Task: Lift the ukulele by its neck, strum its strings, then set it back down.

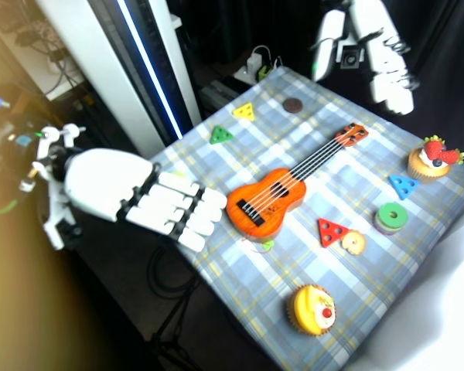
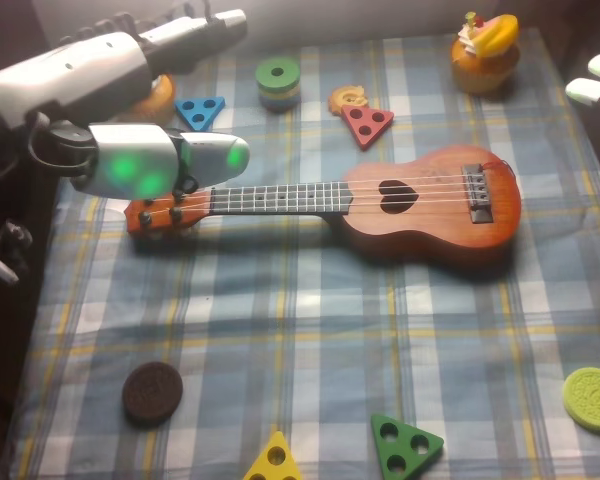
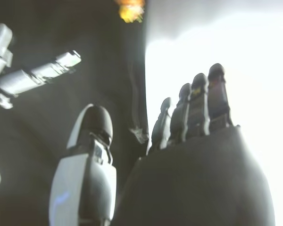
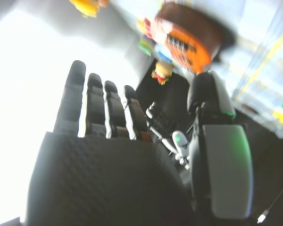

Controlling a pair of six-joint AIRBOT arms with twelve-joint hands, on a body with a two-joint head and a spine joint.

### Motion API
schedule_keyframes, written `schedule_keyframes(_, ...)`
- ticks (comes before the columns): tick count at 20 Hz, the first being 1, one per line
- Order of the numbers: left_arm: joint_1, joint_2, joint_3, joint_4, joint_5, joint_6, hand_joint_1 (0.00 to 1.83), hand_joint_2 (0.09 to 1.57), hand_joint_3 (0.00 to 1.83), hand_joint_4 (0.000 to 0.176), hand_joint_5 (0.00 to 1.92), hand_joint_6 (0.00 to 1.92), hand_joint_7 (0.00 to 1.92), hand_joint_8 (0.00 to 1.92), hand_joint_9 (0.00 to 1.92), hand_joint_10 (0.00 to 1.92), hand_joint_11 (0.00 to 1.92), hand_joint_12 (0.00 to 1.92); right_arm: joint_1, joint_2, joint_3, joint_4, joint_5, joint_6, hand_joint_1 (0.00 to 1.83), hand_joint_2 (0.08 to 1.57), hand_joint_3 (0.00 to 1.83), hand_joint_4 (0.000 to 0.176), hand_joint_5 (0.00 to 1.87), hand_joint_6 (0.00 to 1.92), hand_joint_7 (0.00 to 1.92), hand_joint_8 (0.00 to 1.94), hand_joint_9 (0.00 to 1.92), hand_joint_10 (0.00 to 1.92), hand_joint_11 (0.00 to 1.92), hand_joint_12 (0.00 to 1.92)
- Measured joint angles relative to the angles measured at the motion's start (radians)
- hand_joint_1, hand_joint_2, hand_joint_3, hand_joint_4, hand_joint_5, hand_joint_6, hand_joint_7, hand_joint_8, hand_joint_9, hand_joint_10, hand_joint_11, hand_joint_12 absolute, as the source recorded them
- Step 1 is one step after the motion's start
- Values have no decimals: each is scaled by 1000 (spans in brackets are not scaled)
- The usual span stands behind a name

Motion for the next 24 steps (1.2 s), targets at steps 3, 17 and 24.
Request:
schedule_keyframes(3, -16, 0, -2, 14, 39, 17, 508, 1186, 0, 0, 41, 13, 87, 7, 89, 15, 0, 553, 7, 2, -10, -31, -32, -11, 448, 1235, 1, 0, 0, 0, 0, 0, 0, 0, 0, 0)
schedule_keyframes(17, -29, -186, 140, -111, 295, 194, 893, 1013, 1, 19, 237, 23, 284, 18, 243, 67, 0, 548, 7, 14, -16, -22, -46, -12, 299, 1246, 1, 0, 0, 0, 0, 0, 0, 0, 28, 19)
schedule_keyframes(24, 30, -254, 196, -456, 262, 522, 997, 1155, 4, 7, 0, 983, 299, 428, 100, 945, 0, 1473, 7, 15, -17, -22, -40, -12, 334, 1263, 0, 43, 0, 0, 0, 0, 0, 0, 0, 270)
